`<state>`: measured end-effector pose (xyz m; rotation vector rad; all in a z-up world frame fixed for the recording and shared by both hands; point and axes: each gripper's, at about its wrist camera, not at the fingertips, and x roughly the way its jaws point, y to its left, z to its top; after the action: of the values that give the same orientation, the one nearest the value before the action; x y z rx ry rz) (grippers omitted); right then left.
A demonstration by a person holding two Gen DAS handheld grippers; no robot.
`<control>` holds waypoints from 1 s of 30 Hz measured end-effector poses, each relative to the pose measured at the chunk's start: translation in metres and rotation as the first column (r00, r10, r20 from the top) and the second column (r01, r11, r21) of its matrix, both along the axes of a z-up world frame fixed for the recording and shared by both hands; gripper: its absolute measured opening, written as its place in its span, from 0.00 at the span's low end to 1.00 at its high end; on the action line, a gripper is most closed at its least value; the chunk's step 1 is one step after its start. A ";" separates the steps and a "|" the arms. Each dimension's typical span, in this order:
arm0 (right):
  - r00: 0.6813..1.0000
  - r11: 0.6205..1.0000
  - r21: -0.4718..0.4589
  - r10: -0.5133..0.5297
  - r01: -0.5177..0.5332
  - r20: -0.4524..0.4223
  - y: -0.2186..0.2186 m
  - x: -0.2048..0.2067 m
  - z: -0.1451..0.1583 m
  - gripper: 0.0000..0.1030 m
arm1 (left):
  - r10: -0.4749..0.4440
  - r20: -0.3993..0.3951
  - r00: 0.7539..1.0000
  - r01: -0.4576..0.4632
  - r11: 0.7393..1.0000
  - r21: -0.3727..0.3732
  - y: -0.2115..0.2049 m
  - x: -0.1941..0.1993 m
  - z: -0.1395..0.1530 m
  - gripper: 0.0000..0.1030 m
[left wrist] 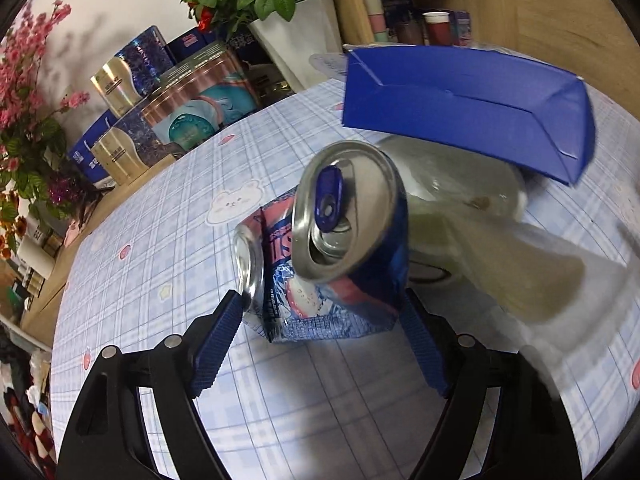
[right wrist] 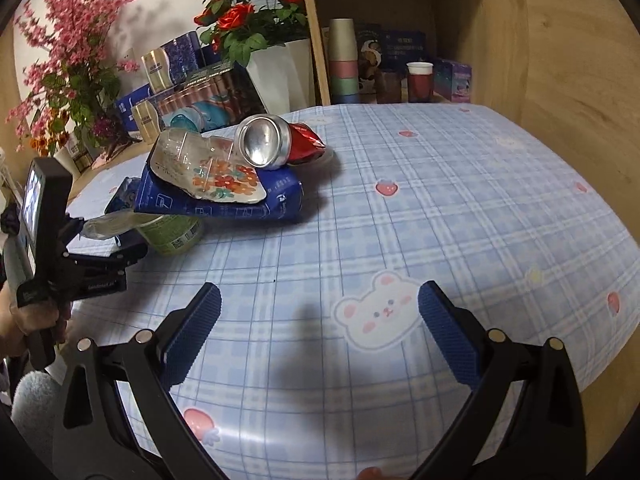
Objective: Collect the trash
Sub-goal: 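Reach the left tool to the crushed blue can and grasp it, then grasp the clear plastic wrapper with the right tool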
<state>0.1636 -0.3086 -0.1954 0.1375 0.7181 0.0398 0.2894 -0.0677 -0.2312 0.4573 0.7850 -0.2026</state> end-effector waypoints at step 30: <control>0.867 0.784 -0.439 0.499 -0.440 0.022 0.173 0.029 0.026 0.58 | 0.133 -0.108 0.985 -0.167 0.886 -0.432 0.115 -0.082 0.064 0.07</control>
<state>0.1923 -0.1359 -0.1695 -0.4658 0.5929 0.3709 0.2072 0.0473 -0.1674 -0.0425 0.8169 -0.2464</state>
